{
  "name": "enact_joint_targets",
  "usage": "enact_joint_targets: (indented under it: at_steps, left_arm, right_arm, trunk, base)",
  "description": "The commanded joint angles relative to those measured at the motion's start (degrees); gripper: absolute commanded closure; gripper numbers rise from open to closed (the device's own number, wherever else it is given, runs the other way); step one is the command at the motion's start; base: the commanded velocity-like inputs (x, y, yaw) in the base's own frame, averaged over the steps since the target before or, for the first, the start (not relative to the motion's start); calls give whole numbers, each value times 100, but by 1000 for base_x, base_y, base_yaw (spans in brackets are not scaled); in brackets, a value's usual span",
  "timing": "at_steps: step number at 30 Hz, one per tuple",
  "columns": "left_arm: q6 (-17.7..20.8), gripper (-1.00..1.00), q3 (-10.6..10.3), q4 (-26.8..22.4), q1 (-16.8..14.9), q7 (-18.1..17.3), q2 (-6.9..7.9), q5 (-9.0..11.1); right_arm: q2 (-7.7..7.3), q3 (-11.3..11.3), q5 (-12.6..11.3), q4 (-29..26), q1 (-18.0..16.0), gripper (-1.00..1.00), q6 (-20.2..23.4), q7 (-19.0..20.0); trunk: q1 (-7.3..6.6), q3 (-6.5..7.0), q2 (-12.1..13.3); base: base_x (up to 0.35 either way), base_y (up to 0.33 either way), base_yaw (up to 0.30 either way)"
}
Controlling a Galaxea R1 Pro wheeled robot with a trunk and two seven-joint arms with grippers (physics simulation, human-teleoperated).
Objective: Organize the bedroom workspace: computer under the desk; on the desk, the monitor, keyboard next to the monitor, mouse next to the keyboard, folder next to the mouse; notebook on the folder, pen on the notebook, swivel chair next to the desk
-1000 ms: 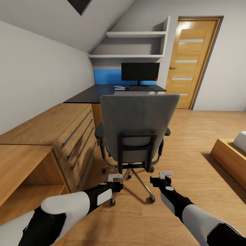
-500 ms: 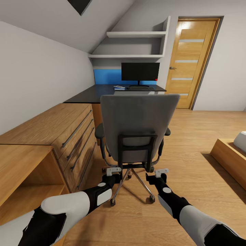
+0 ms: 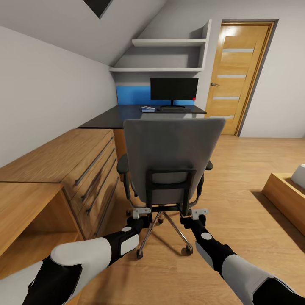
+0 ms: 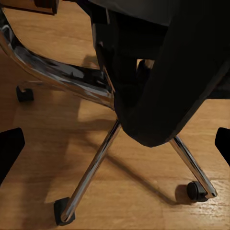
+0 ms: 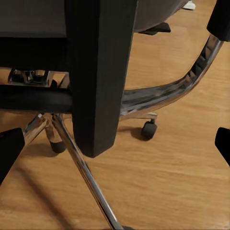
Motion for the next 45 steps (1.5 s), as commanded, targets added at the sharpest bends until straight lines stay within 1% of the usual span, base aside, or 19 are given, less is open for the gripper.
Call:
enact_joint_targets:
  at_steps: [1,21,31,45]
  left_arm:
    - [-27,-100,-48,-13,-7,37,0,31]
    - [-28,-100,-43,-13,-7,46,0,38]
    - [-46,-100,-44,-13,-7,46,0,35]
    - [-77,-100,-47,-13,-7,54,0,39]
  right_arm:
    - [-4,50,-43,-3,-4,-100,-14,-31]
    - [-3,56,-52,-3,-3,-100,-15,-31]
    - [-6,51,-52,-3,-1,-100,-15,-31]
    - [-11,51,-52,-3,-2,-100,-15,-31]
  trunk:
    - [1,-6,-2]
    - [1,-6,-2]
    - [1,6,-2]
    - [1,7,-2]
  base:
    - [111,0,0]
    - [126,0,-7]
    - [13,0,-179]
    - [291,18,-122]
